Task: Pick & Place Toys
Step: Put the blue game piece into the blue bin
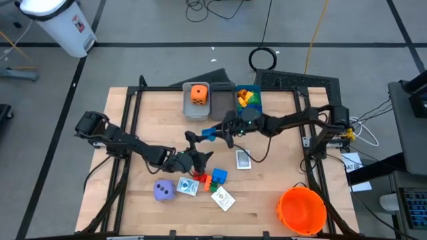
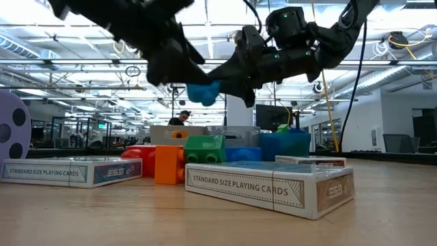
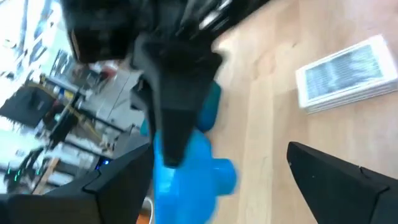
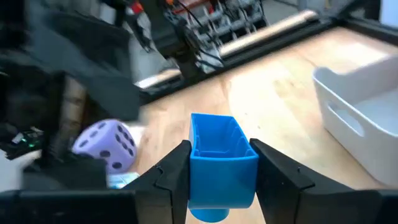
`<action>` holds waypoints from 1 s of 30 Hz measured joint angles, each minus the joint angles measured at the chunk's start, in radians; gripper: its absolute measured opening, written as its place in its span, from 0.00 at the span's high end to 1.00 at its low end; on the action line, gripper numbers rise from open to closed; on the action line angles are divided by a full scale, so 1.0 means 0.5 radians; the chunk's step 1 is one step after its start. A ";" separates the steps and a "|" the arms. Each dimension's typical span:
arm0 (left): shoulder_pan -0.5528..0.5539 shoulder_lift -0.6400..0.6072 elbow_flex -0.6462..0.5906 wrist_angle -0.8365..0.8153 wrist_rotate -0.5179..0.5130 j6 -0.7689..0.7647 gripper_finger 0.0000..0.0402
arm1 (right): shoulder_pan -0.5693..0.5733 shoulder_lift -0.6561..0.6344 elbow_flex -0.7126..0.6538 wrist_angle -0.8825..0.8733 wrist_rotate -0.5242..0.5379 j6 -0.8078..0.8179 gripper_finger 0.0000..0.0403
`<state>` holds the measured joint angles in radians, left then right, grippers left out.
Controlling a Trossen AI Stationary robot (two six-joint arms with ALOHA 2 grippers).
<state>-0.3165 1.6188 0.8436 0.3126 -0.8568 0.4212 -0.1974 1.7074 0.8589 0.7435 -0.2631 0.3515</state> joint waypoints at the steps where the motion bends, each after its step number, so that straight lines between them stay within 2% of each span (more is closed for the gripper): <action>1: -0.020 -0.020 -0.001 0.000 0.000 0.014 0.06 | -0.017 -0.028 0.000 -0.057 -0.002 0.000 0.67; 5: -0.057 -0.132 -0.001 0.013 0.001 -0.057 0.06 | -0.064 -0.181 -0.030 -0.242 0.009 -0.062 0.67; 8: -0.025 -0.245 -0.019 -0.028 0.094 -0.261 0.08 | -0.074 -0.323 -0.115 -0.363 0.175 -0.169 0.67; 11: 0.093 -0.370 -0.100 -0.096 0.384 -0.440 0.09 | -0.073 -0.459 -0.200 -0.483 0.539 -0.305 0.67; 13: 0.201 -0.443 -0.185 -0.096 0.564 -0.529 0.10 | -0.073 -0.531 -0.254 -0.530 0.856 -0.351 0.67; 16: 0.373 -0.513 -0.304 -0.002 0.694 -0.667 0.10 | -0.077 -0.589 -0.353 -0.510 1.321 -0.369 0.67; 18: 0.467 -0.531 -0.366 0.023 0.721 -0.779 0.09 | -0.102 -0.584 -0.397 -0.365 1.504 -0.420 0.67; 21: 0.576 -0.529 -0.407 0.057 0.771 -0.947 0.08 | -0.200 -0.516 -0.415 -0.195 1.566 -0.475 0.67; 24: 0.639 -0.529 -0.408 0.060 0.868 -1.052 0.09 | -0.325 -0.424 -0.422 -0.180 1.573 -0.471 0.67; 30: 0.645 -0.529 -0.407 0.082 1.096 -1.059 0.10 | -0.527 -0.224 -0.415 -0.039 1.573 -0.466 0.66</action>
<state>0.0060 1.3544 0.6399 0.3535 -0.3090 -0.1081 -0.4610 1.5952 0.6514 0.7239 0.5236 0.1184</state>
